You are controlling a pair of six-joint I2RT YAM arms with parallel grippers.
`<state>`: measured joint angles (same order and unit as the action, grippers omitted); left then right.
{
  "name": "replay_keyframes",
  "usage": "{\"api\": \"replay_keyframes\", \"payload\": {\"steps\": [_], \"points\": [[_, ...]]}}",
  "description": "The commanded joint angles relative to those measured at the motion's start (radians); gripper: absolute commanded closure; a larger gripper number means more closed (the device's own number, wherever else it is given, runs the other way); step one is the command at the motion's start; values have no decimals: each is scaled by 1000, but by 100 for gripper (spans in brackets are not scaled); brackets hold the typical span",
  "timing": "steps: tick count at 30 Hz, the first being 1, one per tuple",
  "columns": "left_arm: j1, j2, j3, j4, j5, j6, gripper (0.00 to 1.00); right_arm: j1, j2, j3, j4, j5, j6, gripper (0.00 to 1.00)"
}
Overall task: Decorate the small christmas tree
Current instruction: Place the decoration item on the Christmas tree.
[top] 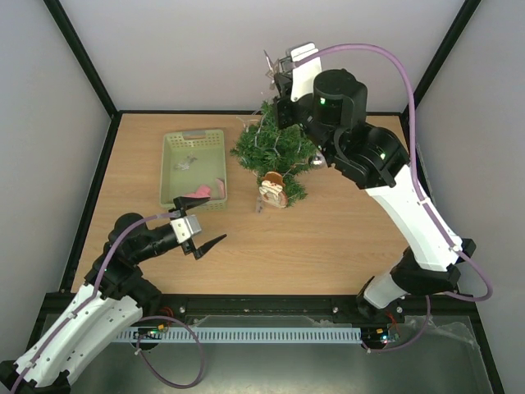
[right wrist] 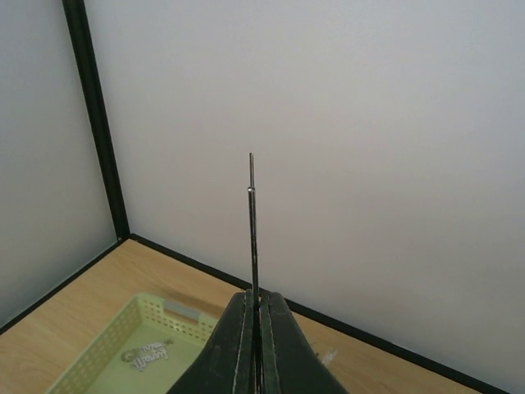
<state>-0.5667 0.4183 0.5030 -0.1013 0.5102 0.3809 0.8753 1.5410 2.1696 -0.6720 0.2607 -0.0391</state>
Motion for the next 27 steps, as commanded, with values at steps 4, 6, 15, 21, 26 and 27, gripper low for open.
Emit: {"api": "replay_keyframes", "payload": {"steps": [4,6,15,21,26,27], "points": [[-2,-2,-14,-4,2,17,1,-63,21,15,-12,-32,40,98],[-1,-5,-15,-6,4,16,1,-76,24,16,-21,-31,44,98],[-1,-9,-18,-12,0,13,1,-90,26,13,-53,-38,46,98],[-1,-12,-19,-14,2,16,0,-90,26,2,-73,-44,56,98],[-1,-12,-21,-13,2,15,1,-90,31,1,-74,-26,53,98],[-1,-12,-21,-12,2,15,1,-90,31,1,-75,-26,53,98]]}}
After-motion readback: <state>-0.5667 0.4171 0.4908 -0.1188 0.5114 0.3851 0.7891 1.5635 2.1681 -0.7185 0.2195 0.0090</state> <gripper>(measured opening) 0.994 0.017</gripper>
